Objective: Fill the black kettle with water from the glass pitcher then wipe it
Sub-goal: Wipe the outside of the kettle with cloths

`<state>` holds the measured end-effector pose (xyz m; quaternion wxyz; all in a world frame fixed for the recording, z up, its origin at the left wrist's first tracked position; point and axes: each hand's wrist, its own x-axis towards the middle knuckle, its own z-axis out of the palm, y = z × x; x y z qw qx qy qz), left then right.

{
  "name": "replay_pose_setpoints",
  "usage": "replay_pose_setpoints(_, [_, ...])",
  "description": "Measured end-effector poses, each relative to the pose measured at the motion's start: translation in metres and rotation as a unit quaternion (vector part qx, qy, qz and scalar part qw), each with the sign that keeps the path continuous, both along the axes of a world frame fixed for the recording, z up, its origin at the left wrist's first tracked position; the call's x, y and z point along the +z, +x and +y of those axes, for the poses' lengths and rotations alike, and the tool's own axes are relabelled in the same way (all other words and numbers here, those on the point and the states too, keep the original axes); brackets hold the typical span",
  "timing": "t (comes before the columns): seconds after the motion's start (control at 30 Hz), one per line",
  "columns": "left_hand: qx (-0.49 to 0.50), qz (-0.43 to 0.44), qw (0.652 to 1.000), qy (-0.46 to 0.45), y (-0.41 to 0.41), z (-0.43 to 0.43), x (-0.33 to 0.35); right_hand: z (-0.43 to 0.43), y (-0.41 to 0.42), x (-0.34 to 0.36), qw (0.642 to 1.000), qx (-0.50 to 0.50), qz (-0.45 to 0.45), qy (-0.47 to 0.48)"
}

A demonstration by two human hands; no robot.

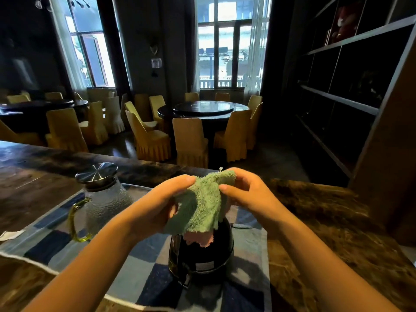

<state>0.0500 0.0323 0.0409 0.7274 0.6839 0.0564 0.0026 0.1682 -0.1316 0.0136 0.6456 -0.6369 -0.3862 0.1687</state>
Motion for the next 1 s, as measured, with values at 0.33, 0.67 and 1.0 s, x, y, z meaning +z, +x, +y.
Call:
replay_pose_setpoints(0.33, [-0.186, -0.025, 0.982, -0.002, -0.025, 0.04, -0.017, 0.05, -0.012, 0.057, 0.945, 0.236, -0.205, -0.093])
replay_pose_setpoints(0.67, [-0.053, -0.02, 0.998, 0.025, -0.024, 0.079, -0.016, 0.092, -0.01, 0.055, 0.964, 0.169, -0.159, -0.133])
replay_pose_setpoints(1.0, [0.045, 0.019, 0.985, 0.168, -0.004, 0.126, -0.06, 0.103, 0.007, -0.024, 0.88, -0.231, -0.198, -0.365])
